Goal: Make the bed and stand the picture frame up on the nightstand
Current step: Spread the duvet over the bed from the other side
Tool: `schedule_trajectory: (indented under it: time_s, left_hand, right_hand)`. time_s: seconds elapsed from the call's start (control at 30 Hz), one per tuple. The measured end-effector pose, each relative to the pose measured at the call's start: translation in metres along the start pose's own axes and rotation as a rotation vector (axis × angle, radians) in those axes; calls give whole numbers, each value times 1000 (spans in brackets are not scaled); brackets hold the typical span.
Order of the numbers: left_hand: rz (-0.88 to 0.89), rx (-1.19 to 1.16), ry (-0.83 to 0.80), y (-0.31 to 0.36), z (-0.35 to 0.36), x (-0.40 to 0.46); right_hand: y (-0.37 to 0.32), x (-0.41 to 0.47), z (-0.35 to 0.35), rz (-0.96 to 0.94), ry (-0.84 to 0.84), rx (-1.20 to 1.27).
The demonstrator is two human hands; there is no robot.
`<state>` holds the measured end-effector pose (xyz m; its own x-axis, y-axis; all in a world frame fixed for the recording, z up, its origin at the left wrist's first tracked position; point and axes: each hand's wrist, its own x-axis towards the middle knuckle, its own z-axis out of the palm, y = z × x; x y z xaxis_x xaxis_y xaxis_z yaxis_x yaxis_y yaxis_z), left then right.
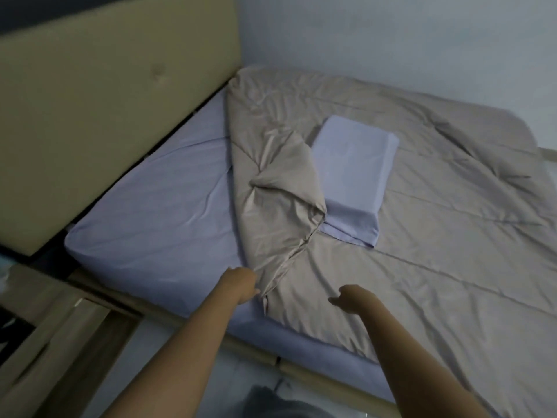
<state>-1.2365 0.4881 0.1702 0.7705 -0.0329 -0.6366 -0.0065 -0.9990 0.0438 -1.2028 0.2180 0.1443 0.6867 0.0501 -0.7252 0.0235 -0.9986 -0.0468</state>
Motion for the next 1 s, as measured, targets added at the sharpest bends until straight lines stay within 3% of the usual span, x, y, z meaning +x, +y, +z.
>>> schedule_trajectory:
  time_s: [0.37,0.73,0.83,1.0]
  left_hand:
    - [163,137,-36,-112,-79,110]
    - [410,335,-56,-175,-124,247]
    - [444,290,3,-164,-133,294]
    - [395,79,281,-133,-152,393]
  right_hand:
    - [-129,63,-77,25,55,175]
    - [-212,132,-76,231,-2,398]
    - [-214,166,-94,278,122,517]
    - [-200,251,-153,333,511,463]
